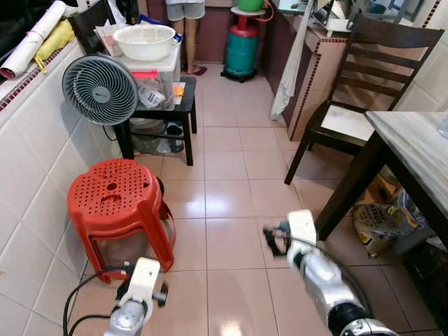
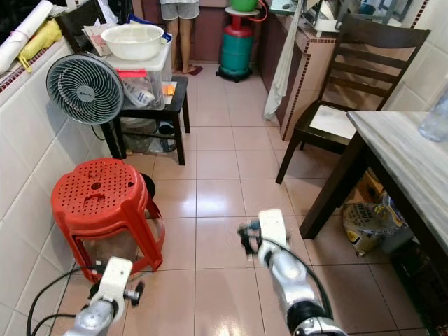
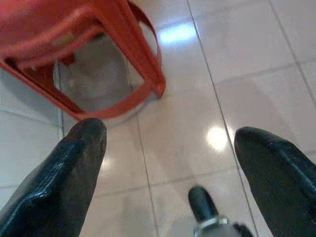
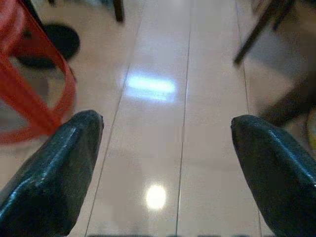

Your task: Setting the table

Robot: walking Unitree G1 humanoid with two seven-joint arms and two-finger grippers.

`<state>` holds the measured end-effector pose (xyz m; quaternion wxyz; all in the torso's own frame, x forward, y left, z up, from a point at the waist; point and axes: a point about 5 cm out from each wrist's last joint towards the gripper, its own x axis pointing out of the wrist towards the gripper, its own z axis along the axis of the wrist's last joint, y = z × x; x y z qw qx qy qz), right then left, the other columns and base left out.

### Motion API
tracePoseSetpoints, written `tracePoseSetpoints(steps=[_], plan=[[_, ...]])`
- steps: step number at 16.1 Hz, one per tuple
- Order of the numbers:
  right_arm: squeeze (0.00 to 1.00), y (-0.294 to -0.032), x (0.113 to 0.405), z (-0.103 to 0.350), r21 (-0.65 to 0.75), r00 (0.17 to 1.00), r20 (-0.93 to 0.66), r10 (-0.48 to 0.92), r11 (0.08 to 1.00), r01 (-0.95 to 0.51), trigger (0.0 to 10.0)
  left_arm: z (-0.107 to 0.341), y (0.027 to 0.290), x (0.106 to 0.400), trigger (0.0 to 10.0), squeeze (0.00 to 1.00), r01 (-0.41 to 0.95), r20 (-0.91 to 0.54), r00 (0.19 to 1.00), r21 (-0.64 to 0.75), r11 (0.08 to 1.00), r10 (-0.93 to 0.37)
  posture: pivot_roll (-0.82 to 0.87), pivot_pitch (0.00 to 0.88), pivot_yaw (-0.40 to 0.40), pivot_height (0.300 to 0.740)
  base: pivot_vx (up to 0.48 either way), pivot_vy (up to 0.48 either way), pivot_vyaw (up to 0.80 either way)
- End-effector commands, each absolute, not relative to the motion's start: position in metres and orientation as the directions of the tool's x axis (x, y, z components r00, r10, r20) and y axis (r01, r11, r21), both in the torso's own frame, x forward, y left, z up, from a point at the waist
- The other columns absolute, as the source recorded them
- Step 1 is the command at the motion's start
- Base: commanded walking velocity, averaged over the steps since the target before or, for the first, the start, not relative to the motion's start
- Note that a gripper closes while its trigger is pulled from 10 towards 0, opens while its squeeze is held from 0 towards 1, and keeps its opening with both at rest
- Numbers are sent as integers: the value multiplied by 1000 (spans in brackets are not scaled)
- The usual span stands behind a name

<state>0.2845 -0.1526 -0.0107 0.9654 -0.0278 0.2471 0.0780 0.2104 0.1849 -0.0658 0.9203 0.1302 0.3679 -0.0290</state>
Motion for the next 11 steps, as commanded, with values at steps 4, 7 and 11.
tracePoseSetpoints(steps=[4,7,11], plan=[[0,-168,254,-42,32,766,-642,5,999,20,10000,-73,194,198,10000,0,200,-738,673,244,949,48,-103,0,-8,740,0,0,0],[0,-177,229,-59,36,695,-717,-47,994,105,10000,-76,195,193,10000,0,252,-768,638,264,931,45,-123,0,21,740,0,0,0],[0,-180,213,-69,12,657,-752,-49,996,89,10000,-83,174,187,10000,0,265,-789,613,229,937,19,-147,0,38,740,0,0,0]])
